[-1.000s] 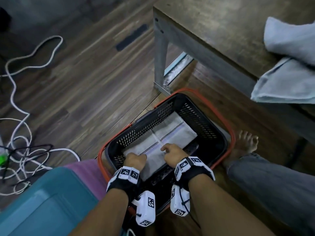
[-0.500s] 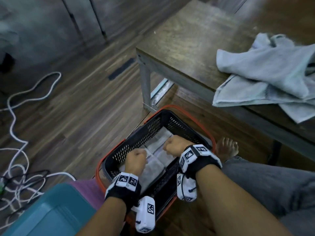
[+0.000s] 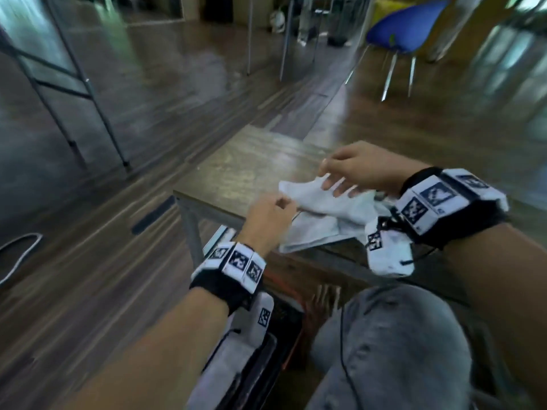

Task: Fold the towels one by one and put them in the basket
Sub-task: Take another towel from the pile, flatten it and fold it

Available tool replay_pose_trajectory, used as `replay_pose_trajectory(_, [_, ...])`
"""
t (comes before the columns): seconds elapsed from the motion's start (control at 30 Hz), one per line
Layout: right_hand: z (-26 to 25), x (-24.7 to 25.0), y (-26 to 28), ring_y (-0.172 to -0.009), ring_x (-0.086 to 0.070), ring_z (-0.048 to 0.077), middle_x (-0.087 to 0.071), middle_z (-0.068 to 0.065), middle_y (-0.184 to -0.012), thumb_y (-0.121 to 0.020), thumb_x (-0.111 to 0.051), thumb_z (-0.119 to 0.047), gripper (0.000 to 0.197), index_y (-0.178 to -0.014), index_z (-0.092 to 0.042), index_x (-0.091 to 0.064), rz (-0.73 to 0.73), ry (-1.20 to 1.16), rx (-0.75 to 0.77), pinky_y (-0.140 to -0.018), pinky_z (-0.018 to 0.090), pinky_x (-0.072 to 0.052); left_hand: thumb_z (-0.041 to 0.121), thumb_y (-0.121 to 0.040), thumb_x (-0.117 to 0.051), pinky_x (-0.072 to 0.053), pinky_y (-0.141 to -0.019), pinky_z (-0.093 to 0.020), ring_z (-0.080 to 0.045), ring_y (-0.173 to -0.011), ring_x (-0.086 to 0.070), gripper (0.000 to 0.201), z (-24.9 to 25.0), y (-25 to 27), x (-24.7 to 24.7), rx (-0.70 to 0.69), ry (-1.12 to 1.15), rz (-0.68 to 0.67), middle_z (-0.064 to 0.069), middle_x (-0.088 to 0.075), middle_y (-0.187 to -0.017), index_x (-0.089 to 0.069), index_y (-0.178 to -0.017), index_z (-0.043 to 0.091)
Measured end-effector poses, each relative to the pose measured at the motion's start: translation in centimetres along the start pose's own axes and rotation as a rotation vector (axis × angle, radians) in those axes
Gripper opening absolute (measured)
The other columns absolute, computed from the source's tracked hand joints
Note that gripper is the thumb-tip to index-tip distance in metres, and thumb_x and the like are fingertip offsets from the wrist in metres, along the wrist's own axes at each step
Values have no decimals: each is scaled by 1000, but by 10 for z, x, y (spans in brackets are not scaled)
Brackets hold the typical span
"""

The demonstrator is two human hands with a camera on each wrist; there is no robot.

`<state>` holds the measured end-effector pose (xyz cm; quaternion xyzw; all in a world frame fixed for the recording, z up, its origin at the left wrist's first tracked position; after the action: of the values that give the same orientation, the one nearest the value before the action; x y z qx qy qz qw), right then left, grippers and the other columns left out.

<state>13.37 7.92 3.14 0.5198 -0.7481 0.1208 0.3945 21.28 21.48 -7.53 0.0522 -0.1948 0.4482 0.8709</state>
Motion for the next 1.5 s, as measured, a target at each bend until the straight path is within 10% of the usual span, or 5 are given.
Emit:
replay_pose_trajectory(0.33, [157,67,8,-82,-71,17,-75,4,-93,-97,-60,-26,13,-92,-19,-69,104,225,-131,-67,29,-55,32,-88,-54,-50,-92,-45,-35,-112,-56,27,29,-87,-117,-163,-932,-291,-13,-62,-118,-67,-108,19])
replay_pose_trajectory(0.5, [198,80,12,-77,-63,7,-67,-4,-89,-90,-68,-33,33,-119,-19,-59,337,70,-106,-66,25,-46,28,-93,-54,-39,-56,-29,-26,-65,-56,33,122,-110,-112,-348,-613,-104,-2,-58,-64,-59,-63,15])
replay_pose_trajectory(1.0, [212,254,140,-95,-66,21,-67,2,-105,-78,-62,-24,27,-104,-18,-56,1348,-443,29,-74,39,-58,26,-92,-67,-53,-56,-27,-9,-65,-63,19,312,-65,-242,-474,426,-428,-2,-67,-81,-60,-101,11])
replay_pose_trajectory(1.33, [339,166,151,-53,-62,9,-64,4,-64,-97,-50,-1,26,-77,-14,-62,719,-594,-351,-49,27,-49,4,-85,-65,-49,-63,-32,-21,-65,-57,5,203,-10,-362,-400,-21,-772,-17,-67,-75,-70,-83,4])
replay_pose_trajectory(1.5, [366,168,167,-74,-66,16,-68,0,-76,-93,-56,6,24,-86,-9,-74,869,-369,-377,-67,34,-57,59,-86,-62,-58,-72,-32,-19,-85,-70,51,197,-3,-381,-250,-166,-947,-4,-72,-98,-70,-105,13])
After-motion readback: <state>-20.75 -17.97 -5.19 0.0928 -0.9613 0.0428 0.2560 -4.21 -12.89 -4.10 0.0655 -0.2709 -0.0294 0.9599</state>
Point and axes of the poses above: each hand's wrist, its own y-axis away from the middle knuckle, its own x-axis out of the back of the hand, z = x × y, the point moved 7 cm from there along -y, towards the middle knuckle
